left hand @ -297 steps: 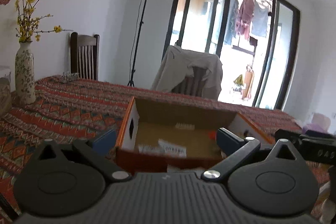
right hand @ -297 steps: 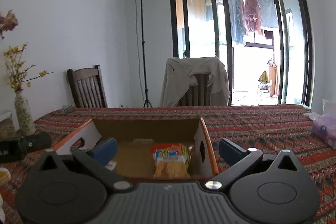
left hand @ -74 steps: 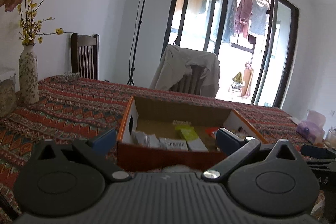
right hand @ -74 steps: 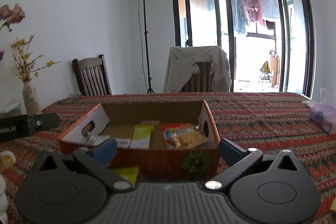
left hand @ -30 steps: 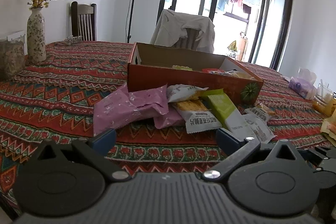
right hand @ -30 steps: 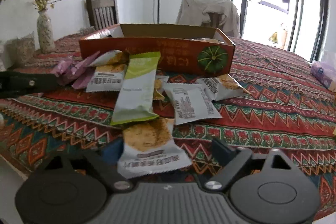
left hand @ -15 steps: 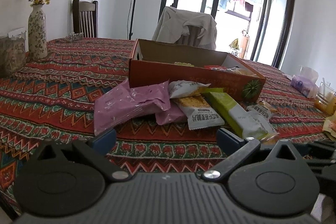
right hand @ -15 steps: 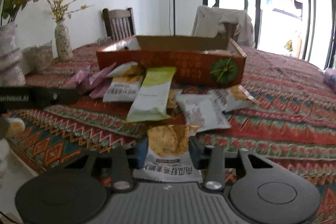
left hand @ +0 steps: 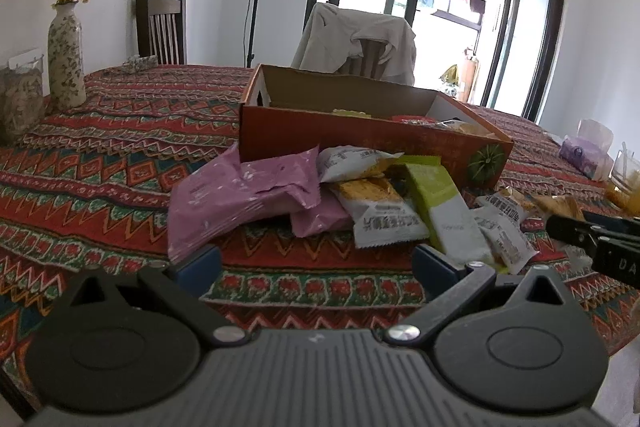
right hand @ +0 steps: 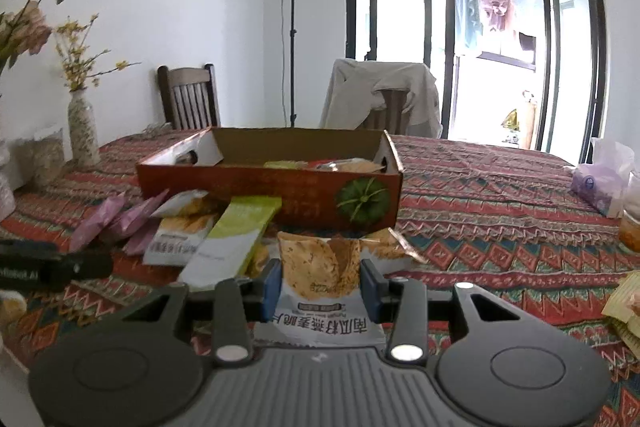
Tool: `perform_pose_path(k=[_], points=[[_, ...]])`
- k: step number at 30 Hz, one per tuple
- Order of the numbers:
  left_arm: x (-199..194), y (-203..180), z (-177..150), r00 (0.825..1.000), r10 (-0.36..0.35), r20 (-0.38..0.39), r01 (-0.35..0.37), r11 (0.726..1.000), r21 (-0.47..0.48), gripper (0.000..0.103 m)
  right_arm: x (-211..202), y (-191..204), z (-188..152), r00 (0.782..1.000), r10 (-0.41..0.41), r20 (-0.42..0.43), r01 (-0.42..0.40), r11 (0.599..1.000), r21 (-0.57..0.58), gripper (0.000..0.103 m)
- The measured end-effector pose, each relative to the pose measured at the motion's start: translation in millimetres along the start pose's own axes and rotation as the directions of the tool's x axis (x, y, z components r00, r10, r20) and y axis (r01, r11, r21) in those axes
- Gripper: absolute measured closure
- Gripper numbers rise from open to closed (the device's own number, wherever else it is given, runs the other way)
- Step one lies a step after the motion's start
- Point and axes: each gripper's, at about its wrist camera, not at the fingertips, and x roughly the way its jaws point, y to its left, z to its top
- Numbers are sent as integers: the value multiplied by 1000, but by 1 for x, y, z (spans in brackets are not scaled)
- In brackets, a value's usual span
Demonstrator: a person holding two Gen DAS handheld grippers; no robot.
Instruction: Organize snacks
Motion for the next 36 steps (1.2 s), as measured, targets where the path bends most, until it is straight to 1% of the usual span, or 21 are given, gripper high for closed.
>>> perform_pose_path(k=[8, 10, 12, 14, 16, 18, 19, 20, 22, 24, 25, 27, 33, 36], points=[[22, -29, 19, 998, 47, 34, -49, 998, 47, 0, 18, -2, 6, 1000, 4, 5, -4, 1000, 10, 63], [29, -35, 25, 998, 45, 36, -47, 998, 47, 6, 21, -4, 6, 1000, 4, 4, -4, 1000, 16, 63], [38, -42, 30, 998, 54, 30, -55, 997, 53, 20, 23, -5, 6, 1000, 6, 3, -6, 1000, 18, 63], [47, -47, 34, 998, 60, 14, -61, 996, 62, 29, 25, -6, 6, 1000, 6, 2, -6, 1000, 19, 63], [56, -52, 37, 998, 59, -6, -58, 995, 78, 32, 26, -8, 5, 1000, 6, -1, -6, 1000, 24, 63], [63, -55, 37, 998, 66, -15, -64, 994, 90, 39, 27, -9, 5, 1000, 7, -1, -7, 1000, 28, 63], [65, -56, 38, 998, 64, -19, -62, 994, 92, 41, 27, -9, 4, 1000, 8, -2, -8, 1000, 30, 63], [67, -58, 38, 998, 55, -24, -53, 995, 90, 45, 28, -10, 4, 1000, 10, -4, -9, 999, 32, 63], [71, -61, 39, 998, 43, -36, -40, 995, 90, 46, 29, -11, 3, 1000, 13, -8, -13, 999, 37, 63], [75, -66, 38, 997, 73, -37, -69, 991, 113, 46, 30, -10, 2, 1000, 18, -11, -17, 999, 38, 63], [79, -68, 37, 995, 93, -45, -87, 989, 119, 46, 31, -10, 2, 1000, 20, -11, -20, 999, 39, 63], [86, -67, 35, 991, 108, -75, -99, 989, 111, 47, 31, -10, 1, 1000, 27, -12, -26, 999, 39, 62], [90, -71, 31, 989, 133, -59, -124, 983, 137, 47, 32, -12, -2, 999, 31, -21, -30, 998, 47, 62], [89, -77, 28, 989, 145, -42, -135, 975, 178, 53, 32, -12, -2, 999, 33, -22, -32, 998, 48, 62]])
